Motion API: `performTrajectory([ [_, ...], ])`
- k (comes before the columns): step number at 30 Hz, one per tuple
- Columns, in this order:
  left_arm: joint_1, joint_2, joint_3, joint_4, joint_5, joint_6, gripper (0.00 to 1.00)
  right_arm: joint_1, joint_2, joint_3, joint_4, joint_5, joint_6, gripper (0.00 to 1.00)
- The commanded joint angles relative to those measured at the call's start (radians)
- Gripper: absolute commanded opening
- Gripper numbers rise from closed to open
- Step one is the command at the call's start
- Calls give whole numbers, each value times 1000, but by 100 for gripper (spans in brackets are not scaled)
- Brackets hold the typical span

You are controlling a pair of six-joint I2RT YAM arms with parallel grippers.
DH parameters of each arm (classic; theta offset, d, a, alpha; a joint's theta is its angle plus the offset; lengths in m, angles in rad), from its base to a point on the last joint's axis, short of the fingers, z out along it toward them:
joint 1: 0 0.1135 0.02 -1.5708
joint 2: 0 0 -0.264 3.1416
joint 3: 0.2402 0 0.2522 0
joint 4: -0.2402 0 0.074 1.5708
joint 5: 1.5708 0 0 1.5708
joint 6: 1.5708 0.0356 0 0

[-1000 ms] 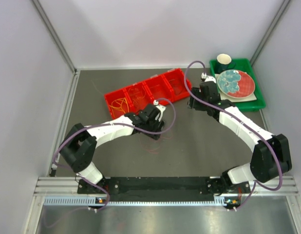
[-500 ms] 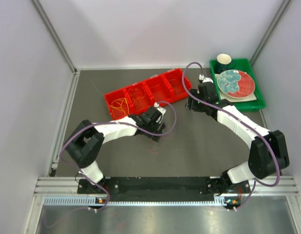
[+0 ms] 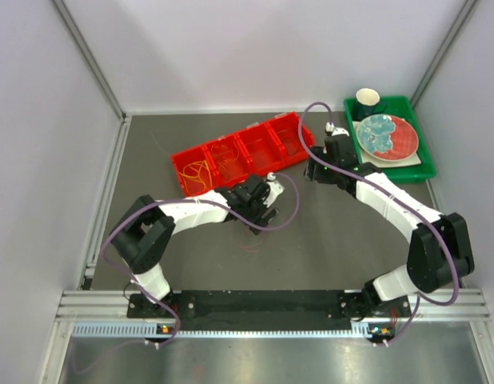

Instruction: Untangle the cables

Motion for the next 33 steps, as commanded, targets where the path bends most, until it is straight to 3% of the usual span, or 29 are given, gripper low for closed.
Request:
performTrajectory([
  [1, -4, 12, 31, 50, 88, 146, 84, -5, 5, 46, 26, -21, 15, 64],
  [5, -3, 36, 60, 45, 113, 200, 84, -5, 5, 46, 23, -24, 16, 64],
  [10, 13, 146, 195, -95, 135, 230, 82, -7, -3, 46, 18, -22, 15, 64],
  [22, 65, 165, 203, -144, 162, 273, 81, -5, -7, 43, 18, -21, 18, 64],
  [33, 100, 213, 235, -200, 236, 287, 71, -5, -9, 47, 15, -22, 22, 64],
])
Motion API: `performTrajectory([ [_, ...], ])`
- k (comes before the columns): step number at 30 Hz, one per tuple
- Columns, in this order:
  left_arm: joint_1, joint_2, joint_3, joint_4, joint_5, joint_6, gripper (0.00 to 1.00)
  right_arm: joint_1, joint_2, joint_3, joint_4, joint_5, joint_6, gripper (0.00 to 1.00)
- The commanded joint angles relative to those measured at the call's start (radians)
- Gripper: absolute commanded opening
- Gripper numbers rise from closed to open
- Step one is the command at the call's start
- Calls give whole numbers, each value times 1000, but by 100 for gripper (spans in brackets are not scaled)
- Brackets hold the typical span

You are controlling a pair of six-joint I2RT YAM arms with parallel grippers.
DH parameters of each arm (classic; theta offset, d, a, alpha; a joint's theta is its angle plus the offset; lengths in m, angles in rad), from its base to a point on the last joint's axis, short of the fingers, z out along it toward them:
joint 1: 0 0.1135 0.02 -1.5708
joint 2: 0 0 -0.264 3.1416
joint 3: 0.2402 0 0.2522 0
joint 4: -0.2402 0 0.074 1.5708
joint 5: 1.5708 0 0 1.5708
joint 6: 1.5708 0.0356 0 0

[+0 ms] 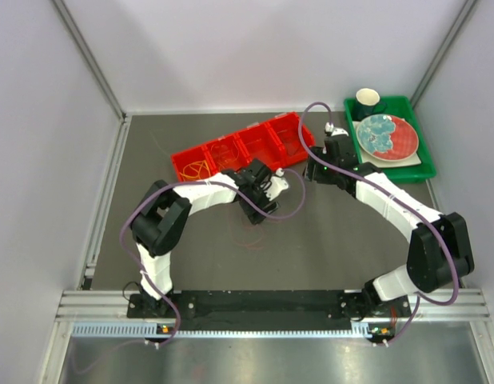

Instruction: Untangle the cables

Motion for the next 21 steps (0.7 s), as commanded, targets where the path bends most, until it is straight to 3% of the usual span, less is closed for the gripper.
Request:
performTrajectory([
  [1, 7, 29, 18, -39, 41, 18, 70, -5, -14, 47, 16, -2, 14, 64],
  [9, 7, 18, 1, -35, 32, -4, 51, -5, -18, 44, 17, 2, 16, 64],
  [10, 7, 15, -1, -30, 29, -7, 39, -5, -18, 44, 17, 2, 16, 64],
  [18, 6, 4, 1, -27, 35, -48, 0, -5, -24, 43, 19, 4, 17, 64],
  [21, 6, 0, 18, -41, 35, -74, 0, -5, -27, 41, 17, 10, 17, 64],
])
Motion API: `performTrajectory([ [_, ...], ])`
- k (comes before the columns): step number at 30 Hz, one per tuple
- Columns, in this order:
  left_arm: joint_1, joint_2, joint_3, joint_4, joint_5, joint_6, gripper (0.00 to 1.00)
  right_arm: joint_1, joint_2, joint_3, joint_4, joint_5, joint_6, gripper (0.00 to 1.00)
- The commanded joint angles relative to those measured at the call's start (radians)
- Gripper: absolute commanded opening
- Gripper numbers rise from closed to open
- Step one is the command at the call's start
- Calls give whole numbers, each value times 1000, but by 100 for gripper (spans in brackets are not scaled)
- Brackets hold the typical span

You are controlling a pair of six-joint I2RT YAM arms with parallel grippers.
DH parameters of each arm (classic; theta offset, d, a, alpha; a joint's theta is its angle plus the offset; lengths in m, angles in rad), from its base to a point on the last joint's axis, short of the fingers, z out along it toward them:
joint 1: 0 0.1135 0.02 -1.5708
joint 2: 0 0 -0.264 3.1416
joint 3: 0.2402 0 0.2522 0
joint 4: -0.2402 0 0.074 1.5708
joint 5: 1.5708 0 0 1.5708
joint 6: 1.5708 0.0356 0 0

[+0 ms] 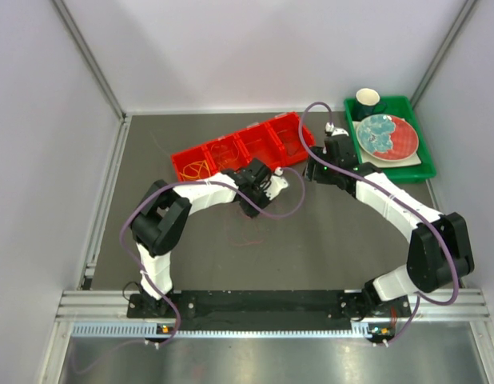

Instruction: Untangle the cables

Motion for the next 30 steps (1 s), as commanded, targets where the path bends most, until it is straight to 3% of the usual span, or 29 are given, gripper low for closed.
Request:
performTrajectory([
  [1, 0, -10, 17, -45, 19, -51, 0, -7, -32, 39, 17, 14, 10, 64],
  [17, 11, -217, 57, 124, -36, -278, 0, -26, -175, 38, -13, 152, -2, 64],
  [23, 28, -220, 88, 89, 1, -340, 0, -40, -193, 36, -24, 148, -4, 64],
  [30, 3, -180, -15, 60, 40, -383, 0, -40, -172, 27, -10, 105, 4, 64],
])
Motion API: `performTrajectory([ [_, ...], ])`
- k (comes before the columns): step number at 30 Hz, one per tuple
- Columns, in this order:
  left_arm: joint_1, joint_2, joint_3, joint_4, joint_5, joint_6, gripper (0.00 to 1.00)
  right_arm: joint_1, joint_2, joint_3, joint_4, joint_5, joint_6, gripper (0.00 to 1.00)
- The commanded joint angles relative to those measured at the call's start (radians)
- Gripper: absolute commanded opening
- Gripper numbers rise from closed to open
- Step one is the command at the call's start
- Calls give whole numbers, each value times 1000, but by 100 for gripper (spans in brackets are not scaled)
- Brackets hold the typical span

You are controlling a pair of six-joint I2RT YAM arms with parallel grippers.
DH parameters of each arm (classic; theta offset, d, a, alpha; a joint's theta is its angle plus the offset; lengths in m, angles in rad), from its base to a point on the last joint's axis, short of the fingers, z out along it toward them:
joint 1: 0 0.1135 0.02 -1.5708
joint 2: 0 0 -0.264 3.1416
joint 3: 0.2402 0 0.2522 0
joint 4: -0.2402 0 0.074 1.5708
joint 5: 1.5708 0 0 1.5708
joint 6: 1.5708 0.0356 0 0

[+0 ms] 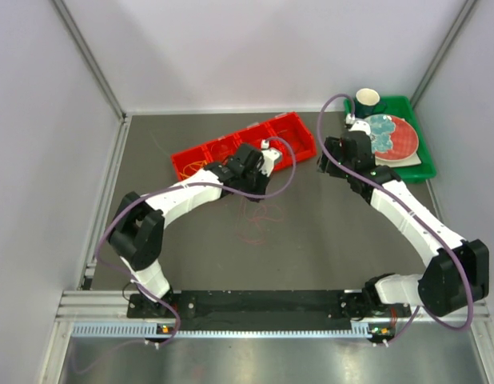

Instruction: Untangle the cables

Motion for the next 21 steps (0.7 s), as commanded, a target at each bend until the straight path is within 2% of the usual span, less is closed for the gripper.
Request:
performTrajectory([
  [1, -38, 9, -68, -21, 18, -46, 0, -6, -7, 30, 13, -24, 6, 64],
  [2, -47, 15, -77, -21, -1, -37, 0, -6, -2, 32, 13, -27, 6, 64],
  [3, -56, 18, -86, -18, -35, -32, 23, -6, -1, 32, 17, -30, 6, 64],
  [6, -79, 35, -113, -6, -52, -18, 53, -6, 12, 39, 16, -39, 7, 64],
  [8, -90, 49, -125, -2, -69, -9, 62, -6, 19, 44, 13, -45, 8, 64],
  [10, -95, 57, -132, 2, -83, -1, 68, -6, 21, 44, 16, -49, 9, 64],
  [12, -95, 58, -143, 16, -97, 5, 69, -6, 25, 44, 14, -52, 9, 64],
  [21, -95, 124, -123, 30, -164, 46, 65, -6, 33, 39, 19, -68, 15, 64],
])
